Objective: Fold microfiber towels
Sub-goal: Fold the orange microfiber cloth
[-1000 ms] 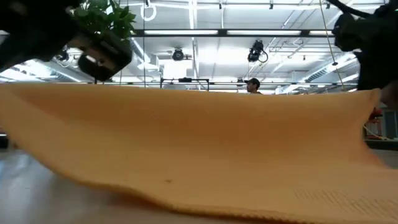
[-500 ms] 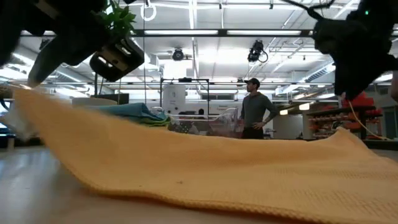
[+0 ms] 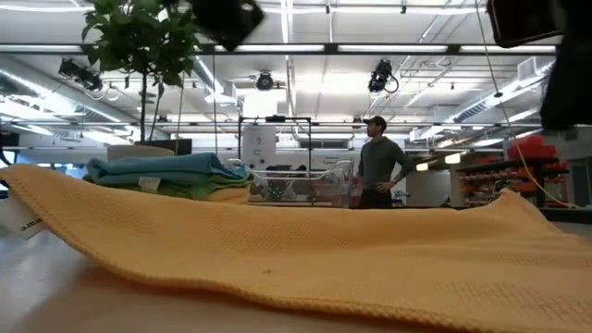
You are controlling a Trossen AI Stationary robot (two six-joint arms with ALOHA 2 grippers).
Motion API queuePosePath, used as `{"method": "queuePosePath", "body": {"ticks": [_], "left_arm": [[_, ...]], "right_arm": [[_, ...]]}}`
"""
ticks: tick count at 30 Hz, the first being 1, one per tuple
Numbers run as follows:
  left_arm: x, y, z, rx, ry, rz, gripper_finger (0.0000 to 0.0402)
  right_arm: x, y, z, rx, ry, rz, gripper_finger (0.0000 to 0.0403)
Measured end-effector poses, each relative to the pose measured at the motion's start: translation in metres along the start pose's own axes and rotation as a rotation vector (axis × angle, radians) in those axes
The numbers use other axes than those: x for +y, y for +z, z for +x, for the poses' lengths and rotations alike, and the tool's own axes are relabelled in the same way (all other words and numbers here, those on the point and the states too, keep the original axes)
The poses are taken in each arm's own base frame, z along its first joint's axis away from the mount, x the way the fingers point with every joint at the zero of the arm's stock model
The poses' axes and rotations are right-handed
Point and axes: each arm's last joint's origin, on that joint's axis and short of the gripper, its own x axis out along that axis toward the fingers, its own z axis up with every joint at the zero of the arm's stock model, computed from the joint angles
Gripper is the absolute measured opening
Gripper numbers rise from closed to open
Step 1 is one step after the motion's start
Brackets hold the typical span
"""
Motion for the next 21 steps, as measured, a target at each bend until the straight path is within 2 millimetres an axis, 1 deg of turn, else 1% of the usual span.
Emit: {"method": "queuePosePath", "body": {"ticks": [1, 2, 5, 6, 9, 12, 14, 16, 17, 19, 21], "left_arm": [[0.01, 0.002, 0.007, -0.029, 0.037, 0.004, 0.0152], [0.019, 0.004, 0.016, -0.052, 0.058, 0.005, 0.0125], [0.045, -0.004, 0.043, -0.03, 0.114, -0.005, 0.0031], [0.054, -0.005, 0.051, -0.032, 0.138, 0.001, 0.0017], [0.075, -0.013, 0.07, -0.025, 0.218, -0.014, 0.0012], [0.094, -0.025, 0.086, 0.005, 0.246, -0.046, 0.0006], [0.106, -0.028, 0.096, -0.011, 0.264, -0.06, 0.0007], [0.114, -0.038, 0.104, 0.037, 0.27, -0.078, 0.0007], [0.118, -0.04, 0.11, 0.049, 0.273, -0.076, 0.0006], [0.12, -0.045, 0.117, 0.101, 0.277, -0.064, 0.0005], [0.121, -0.04, 0.124, 0.104, 0.304, -0.032, 0.0006]], "right_arm": [[0.004, -0.006, 0.007, 0.006, 0.002, -0.016, 0.0025], [0.009, -0.011, 0.013, 0.009, 0.004, -0.031, 0.0013], [0.026, -0.021, 0.026, 0.018, 0.016, -0.025, 0.0008], [0.028, -0.024, 0.03, 0.026, 0.008, -0.03, 0.0007], [0.036, -0.033, 0.042, 0.064, -0.001, -0.041, 0.0005], [0.04, -0.039, 0.052, 0.097, -0.005, -0.028, 0.0005], [0.036, -0.045, 0.055, 0.106, -0.033, -0.026, 0.0005], [0.036, -0.049, 0.059, 0.124, -0.035, -0.011, 0.0004], [0.035, -0.051, 0.058, 0.136, -0.037, -0.011, 0.0004], [0.033, -0.054, 0.061, 0.155, -0.043, -0.005, 0.0004], [0.029, -0.057, 0.061, 0.169, -0.068, -0.011, 0.0004]]}}
